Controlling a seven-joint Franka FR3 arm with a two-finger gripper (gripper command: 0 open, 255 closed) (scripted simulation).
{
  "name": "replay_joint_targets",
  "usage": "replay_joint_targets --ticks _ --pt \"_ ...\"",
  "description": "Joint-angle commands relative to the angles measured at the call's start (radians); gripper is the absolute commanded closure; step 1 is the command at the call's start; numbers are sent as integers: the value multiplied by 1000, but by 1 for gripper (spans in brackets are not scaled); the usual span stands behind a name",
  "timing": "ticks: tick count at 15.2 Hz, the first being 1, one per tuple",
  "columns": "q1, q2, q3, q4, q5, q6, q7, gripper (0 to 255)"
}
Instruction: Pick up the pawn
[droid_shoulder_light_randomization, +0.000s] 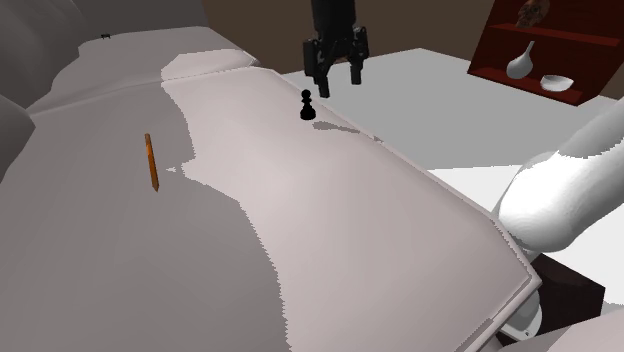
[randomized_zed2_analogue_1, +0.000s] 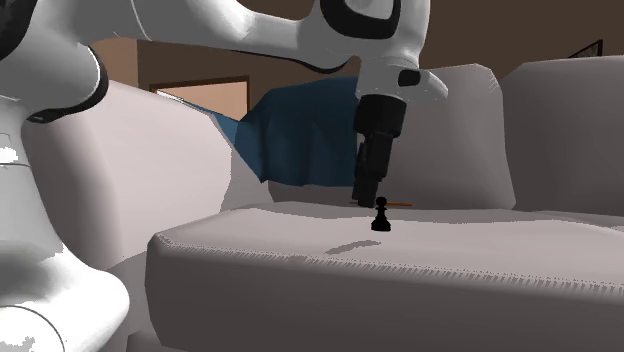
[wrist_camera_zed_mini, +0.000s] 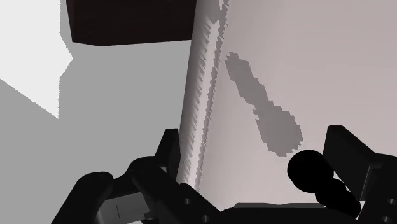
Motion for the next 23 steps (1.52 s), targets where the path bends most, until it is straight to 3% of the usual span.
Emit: replay_joint_targets --ticks 1,5,14,15,23 --pt "8 71 30 90 -6 -16 59 0" --pt "33 216 80 285 -33 -64 168 0" --pt "31 179 75 140 -24 46 153 0" --pt "32 178 75 140 -24 45 153 255" --pt "32 178 75 141 -24 45 154 255"
